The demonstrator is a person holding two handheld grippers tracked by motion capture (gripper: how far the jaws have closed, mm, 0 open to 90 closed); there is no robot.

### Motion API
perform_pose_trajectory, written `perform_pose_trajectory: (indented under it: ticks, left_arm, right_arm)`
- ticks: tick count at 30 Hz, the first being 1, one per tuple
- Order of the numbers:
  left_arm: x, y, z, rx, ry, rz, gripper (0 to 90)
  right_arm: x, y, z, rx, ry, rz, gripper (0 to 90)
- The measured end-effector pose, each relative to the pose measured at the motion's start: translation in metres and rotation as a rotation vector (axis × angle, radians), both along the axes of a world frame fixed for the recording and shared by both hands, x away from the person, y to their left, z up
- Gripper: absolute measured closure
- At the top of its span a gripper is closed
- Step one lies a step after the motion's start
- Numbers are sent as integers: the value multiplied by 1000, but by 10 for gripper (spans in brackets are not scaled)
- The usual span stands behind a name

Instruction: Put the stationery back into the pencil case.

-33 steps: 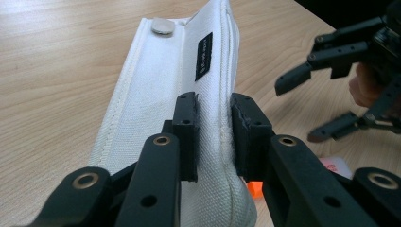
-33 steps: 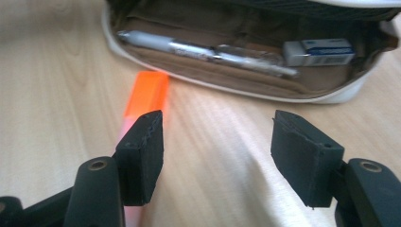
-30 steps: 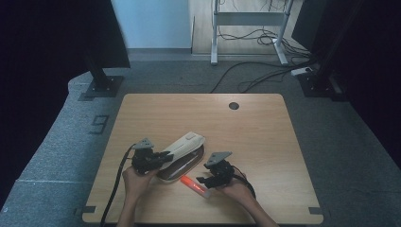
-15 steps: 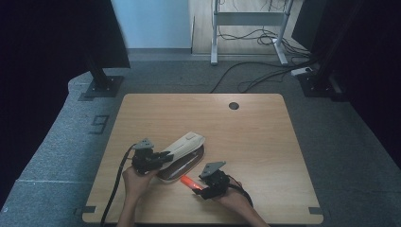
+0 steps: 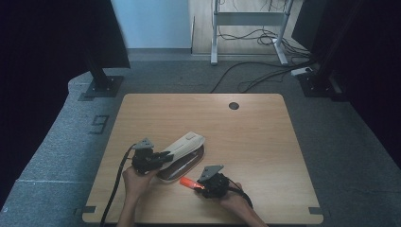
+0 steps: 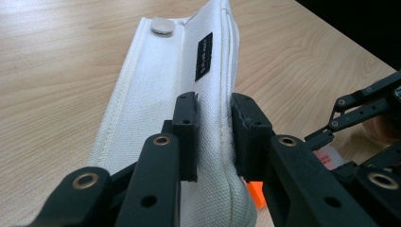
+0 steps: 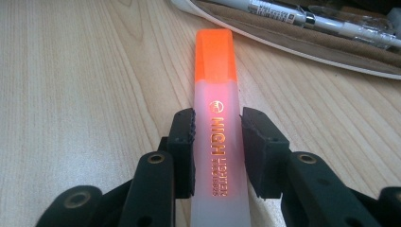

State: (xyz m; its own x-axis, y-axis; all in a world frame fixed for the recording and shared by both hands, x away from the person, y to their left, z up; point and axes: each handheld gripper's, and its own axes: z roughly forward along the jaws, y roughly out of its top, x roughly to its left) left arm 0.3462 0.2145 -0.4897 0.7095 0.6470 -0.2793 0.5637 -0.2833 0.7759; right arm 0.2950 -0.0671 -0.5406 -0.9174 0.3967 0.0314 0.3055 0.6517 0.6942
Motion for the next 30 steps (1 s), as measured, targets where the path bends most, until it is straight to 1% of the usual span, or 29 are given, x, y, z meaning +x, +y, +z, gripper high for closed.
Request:
perform_pose_trajectory:
  ticks: [4, 5, 10, 14, 19, 24, 30]
  left_arm:
    - [0, 0, 0, 0, 1, 0, 730]
    - [0, 0, 0, -1, 1, 0, 730]
    - [0, 0, 0, 0, 1, -1, 730]
    - [0, 0, 0, 0, 1, 0, 730]
    - [0, 0, 0, 0, -1, 1, 731]
    - [0, 0, 1, -5, 1, 1, 733]
    - [-1, -1, 2, -10, 3, -2, 735]
  right_arm:
    - [0, 1, 1, -5, 10, -4, 653]
    - [1, 0, 1, -4, 19, 0, 653]
    - [1, -1, 2, 15, 39, 0, 653]
    - [2, -4, 8, 24, 31, -5, 653]
    - [6, -7, 17, 41, 14, -20, 653]
    - [14, -11, 23, 51, 2, -40, 653]
    - [27, -10, 26, 45, -3, -55, 653]
